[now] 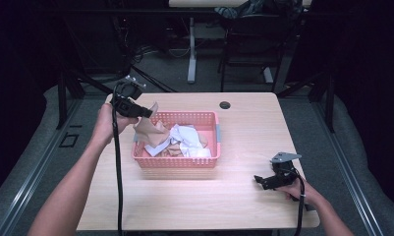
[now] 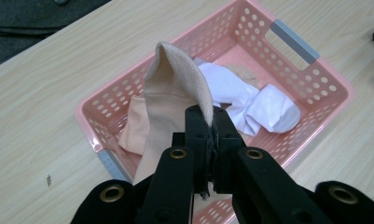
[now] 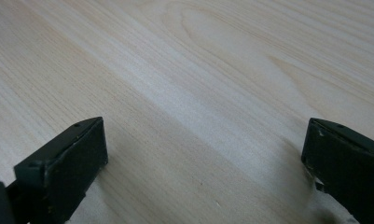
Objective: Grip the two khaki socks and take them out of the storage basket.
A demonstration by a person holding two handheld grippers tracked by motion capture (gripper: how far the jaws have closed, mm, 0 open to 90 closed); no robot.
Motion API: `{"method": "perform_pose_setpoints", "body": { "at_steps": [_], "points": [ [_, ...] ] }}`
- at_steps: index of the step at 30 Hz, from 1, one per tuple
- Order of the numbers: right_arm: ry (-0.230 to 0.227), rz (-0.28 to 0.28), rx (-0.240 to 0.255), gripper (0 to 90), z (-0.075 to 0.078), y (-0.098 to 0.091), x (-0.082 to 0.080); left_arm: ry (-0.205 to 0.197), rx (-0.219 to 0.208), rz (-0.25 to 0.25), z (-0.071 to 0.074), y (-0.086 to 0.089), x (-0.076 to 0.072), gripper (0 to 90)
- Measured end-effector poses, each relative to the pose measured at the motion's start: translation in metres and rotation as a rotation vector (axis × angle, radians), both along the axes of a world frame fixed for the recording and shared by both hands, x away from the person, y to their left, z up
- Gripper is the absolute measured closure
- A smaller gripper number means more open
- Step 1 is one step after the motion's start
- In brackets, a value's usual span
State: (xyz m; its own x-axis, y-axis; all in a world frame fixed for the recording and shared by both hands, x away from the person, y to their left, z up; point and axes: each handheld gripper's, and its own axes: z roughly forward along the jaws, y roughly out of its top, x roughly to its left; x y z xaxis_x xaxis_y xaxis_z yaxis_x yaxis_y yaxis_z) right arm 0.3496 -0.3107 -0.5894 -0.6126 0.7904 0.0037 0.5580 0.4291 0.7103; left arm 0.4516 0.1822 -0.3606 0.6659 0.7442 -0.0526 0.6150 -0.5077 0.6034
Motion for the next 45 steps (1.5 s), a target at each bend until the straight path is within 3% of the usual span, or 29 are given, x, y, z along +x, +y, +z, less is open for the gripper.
{"method": "perform_pose_setpoints", "body": {
  "at_steps": [10,18,24,32,36,40,41,43,45],
  "points": [
    [0.003,-0.002,-0.001,0.0,0.0,0.0,0.0,-0.05,-0.02,0.017,0.032,0.018,-0.008,87.8],
    [0.005,-0.002,-0.002,0.0,0.0,0.0,0.0,-0.078,-0.032,0.079,0.051,0.053,-0.014,87.8],
    [0.005,-0.002,-0.002,0.0,0.0,0.0,0.0,-0.08,-0.029,0.14,0.053,0.084,-0.017,87.8],
    [0.001,-0.001,-0.001,0.0,0.0,0.0,0.0,-0.058,-0.013,0.22,0.035,0.12,-0.017,87.8],
    [0.001,-0.002,0.001,0.0,0.0,0.0,0.0,-0.032,0.003,0.262,0.016,0.135,-0.015,87.8],
    [0.002,-0.004,0.0,0.0,0.0,0.0,0.0,-0.004,0.016,0.289,-0.014,0.144,-0.01,87.7],
    [0.003,-0.003,0.0,0.0,0.0,0.0,0.0,0.01,0.009,0.289,-0.022,0.146,-0.009,87.7],
    [0.003,-0.004,0.0,0.0,0.0,0.0,0.0,0.034,0.038,0.3,-0.039,0.147,-0.005,87.7],
    [0.002,0.0,-0.002,0.0,0.0,0.0,0.0,0.061,0.03,0.301,-0.058,0.148,-0.002,87.7]
  ]
}}
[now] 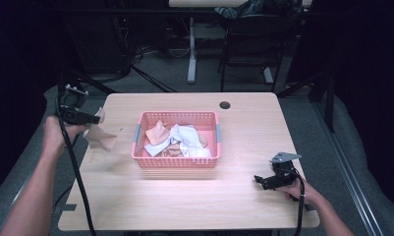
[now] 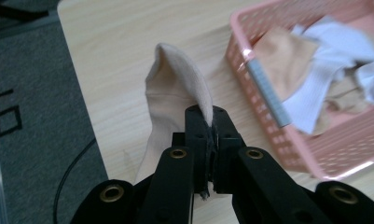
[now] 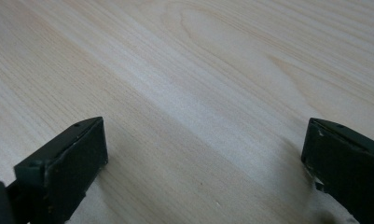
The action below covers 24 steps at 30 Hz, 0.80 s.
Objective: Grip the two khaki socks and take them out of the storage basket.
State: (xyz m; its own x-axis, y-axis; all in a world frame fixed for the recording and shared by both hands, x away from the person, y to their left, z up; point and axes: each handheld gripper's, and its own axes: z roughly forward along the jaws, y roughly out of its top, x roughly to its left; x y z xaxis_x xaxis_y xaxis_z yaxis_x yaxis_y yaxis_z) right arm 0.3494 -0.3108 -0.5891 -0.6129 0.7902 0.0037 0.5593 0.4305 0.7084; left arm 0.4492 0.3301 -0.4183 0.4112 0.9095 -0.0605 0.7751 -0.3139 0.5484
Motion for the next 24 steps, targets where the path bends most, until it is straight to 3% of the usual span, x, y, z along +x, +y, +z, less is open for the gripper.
{"method": "perform_pose_setpoints", "body": {
  "at_steps": [9,14,18,21,24],
  "points": [
    [-0.005,-0.012,0.005,0.0,-0.001,0.001,0.0,0.108,-0.047,0.024,-0.078,0.001,0.005,87.5],
    [-0.003,-0.007,0.002,0.0,0.0,0.0,0.0,0.131,-0.103,0.036,-0.103,0.006,0.005,87.0],
    [0.0,-0.001,0.001,0.0,0.0,0.0,0.0,0.149,-0.109,0.033,-0.117,0.001,0.005,85.1],
    [-0.003,-0.013,0.006,0.0,0.0,0.001,-0.001,0.152,-0.133,0.03,-0.118,-0.001,0.005,74.5],
    [-0.002,-0.011,0.006,0.0,0.0,0.001,-0.001,0.14,-0.112,0.047,-0.107,-0.003,0.006,48.3]
  ]
}}
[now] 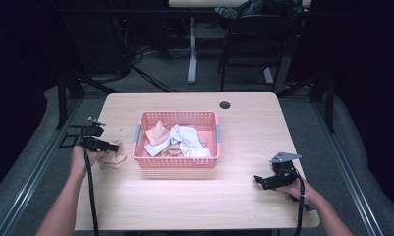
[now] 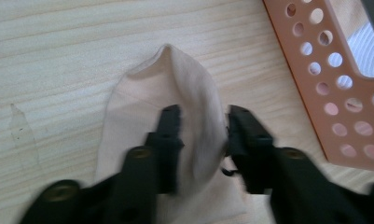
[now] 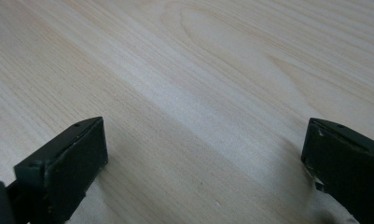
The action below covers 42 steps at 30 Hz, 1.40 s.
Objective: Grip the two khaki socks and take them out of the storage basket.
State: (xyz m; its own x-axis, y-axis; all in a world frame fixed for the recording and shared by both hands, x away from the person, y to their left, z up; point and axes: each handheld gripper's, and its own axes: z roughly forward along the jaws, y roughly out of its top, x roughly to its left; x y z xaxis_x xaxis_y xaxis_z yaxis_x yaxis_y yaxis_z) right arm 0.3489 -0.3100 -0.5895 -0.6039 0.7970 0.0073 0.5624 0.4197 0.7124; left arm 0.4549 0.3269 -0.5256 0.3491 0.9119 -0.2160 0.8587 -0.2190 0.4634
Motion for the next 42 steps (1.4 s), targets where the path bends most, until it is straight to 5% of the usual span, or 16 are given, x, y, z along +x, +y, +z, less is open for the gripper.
{"method": "perform_pose_setpoints", "body": {
  "at_steps": [5,12,16,26,42],
  "points": [
    [0.002,0.003,-0.007,0.0,0.0,0.0,0.0,-0.075,-0.026,0.012,0.033,-0.001,-0.001,24.3],
    [-0.003,0.001,0.0,0.0,0.0,0.0,0.0,-0.178,-0.039,-0.068,0.078,-0.024,-0.002,15.2],
    [-0.003,0.001,0.002,0.0,0.0,0.0,0.0,-0.209,-0.041,-0.116,0.091,-0.045,0.004,4.7],
    [0.001,0.008,-0.004,0.0,0.0,0.0,0.001,-0.243,-0.051,-0.195,0.09,-0.091,0.018,0.1],
    [0.0,0.009,-0.003,0.0,0.0,-0.001,0.001,-0.219,-0.058,-0.259,0.068,-0.151,0.039,3.2]
  ]
}}
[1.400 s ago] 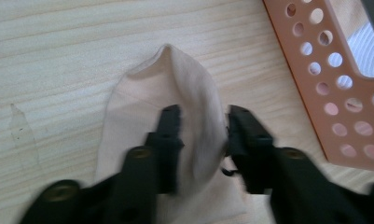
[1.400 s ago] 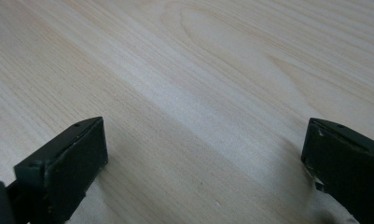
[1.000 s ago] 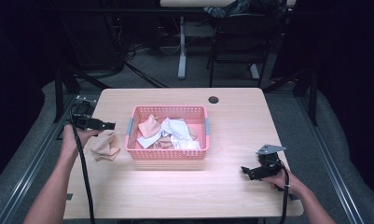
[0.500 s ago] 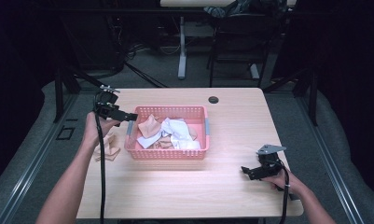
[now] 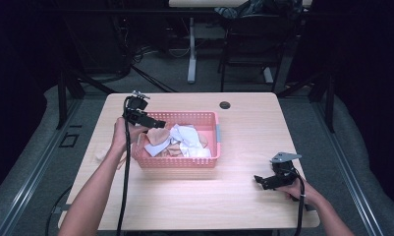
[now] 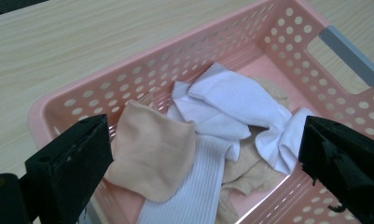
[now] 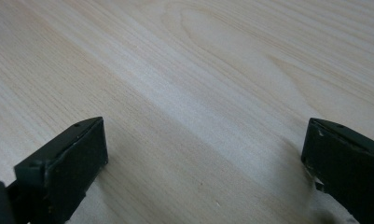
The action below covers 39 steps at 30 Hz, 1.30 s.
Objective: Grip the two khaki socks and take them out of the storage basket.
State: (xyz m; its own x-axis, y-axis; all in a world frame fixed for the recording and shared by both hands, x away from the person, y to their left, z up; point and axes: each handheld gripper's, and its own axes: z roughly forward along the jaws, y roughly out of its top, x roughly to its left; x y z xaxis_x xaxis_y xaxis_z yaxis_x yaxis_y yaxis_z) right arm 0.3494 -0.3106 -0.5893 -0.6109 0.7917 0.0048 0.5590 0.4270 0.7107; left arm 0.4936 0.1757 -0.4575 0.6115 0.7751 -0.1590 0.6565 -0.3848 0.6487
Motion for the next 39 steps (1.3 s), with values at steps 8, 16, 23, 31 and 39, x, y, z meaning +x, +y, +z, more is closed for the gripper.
{"method": "perform_pose_setpoints", "body": {
  "at_steps": [8,16,23,31,39],
  "points": [
    [0.0,0.0,0.0,0.0,0.0,0.0,0.0,0.037,0.049,0.015,-0.017,-0.016,0.011,13.9],
    [0.0,0.0,0.0,0.0,0.0,0.0,0.0,0.085,0.177,0.065,-0.04,-0.031,0.019,21.7],
    [0.0,0.0,0.0,0.0,0.0,0.0,0.0,0.11,0.252,0.127,-0.053,-0.035,0.024,37.2],
    [-0.001,0.0,0.0,0.0,0.0,0.0,0.0,0.124,0.273,0.139,-0.058,-0.037,0.027,61.5],
    [-0.001,0.0,0.0,0.0,0.0,0.0,0.0,0.144,0.281,0.129,-0.06,-0.035,0.027,84.9]
  ]
}}
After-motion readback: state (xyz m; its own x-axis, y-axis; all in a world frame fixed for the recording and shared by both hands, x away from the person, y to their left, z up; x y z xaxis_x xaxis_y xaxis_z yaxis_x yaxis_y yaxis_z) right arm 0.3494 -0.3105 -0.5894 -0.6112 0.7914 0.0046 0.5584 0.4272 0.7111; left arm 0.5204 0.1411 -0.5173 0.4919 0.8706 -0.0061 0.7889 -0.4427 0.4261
